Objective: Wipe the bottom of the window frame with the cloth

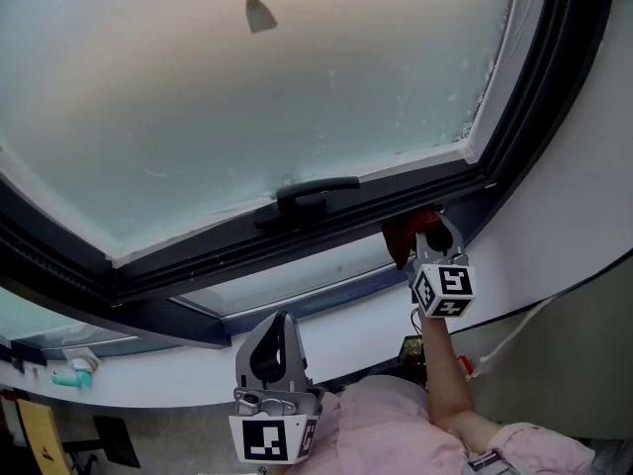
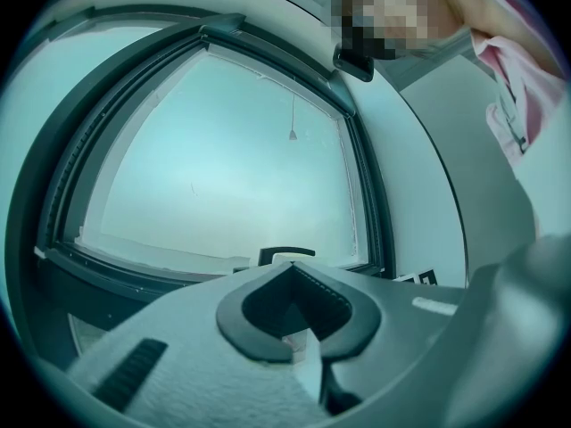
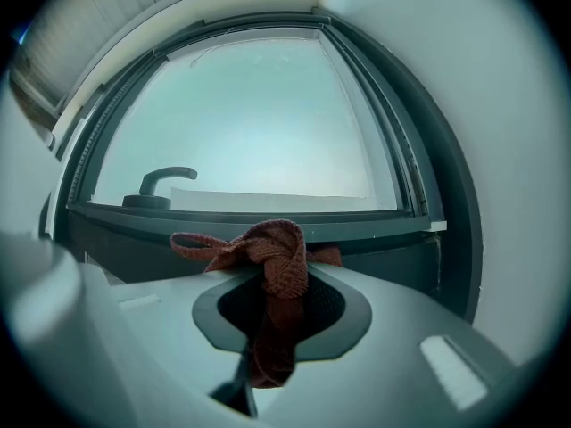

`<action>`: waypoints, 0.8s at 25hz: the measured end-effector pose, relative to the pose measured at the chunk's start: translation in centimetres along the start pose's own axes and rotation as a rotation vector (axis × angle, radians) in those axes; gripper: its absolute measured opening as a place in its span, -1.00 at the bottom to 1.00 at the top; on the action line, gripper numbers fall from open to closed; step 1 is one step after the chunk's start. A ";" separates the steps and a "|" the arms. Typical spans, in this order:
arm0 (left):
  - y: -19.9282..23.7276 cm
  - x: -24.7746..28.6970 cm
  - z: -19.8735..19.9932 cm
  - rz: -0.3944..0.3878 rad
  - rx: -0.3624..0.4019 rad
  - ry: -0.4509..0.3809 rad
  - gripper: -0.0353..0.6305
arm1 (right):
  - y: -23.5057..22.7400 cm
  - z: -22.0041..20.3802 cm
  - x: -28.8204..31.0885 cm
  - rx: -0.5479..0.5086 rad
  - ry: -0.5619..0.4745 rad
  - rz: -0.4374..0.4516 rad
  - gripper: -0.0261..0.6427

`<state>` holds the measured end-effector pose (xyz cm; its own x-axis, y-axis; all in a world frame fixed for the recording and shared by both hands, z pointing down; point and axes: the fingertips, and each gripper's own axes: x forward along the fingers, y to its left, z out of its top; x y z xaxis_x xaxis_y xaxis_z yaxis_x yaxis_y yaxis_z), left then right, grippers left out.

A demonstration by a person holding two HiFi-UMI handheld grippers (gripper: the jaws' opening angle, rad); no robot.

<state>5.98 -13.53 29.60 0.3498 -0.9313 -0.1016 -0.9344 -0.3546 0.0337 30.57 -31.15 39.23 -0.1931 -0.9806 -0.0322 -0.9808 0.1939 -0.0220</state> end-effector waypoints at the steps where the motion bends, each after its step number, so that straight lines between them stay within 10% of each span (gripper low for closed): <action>1: 0.0 0.1 0.0 0.000 0.000 0.001 -0.90 | 0.0 0.0 0.0 -0.001 -0.001 0.002 -0.73; 20: -0.1 2.0 -0.8 -0.005 -0.009 0.015 -0.90 | -7.7 0.1 0.1 0.063 0.000 -0.186 -0.76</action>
<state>6.78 -15.44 30.15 0.3555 -0.9306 -0.0872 -0.9320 -0.3600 0.0419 38.07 -32.71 39.27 -0.0086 -0.9997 -0.0213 -0.9959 0.0104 -0.0895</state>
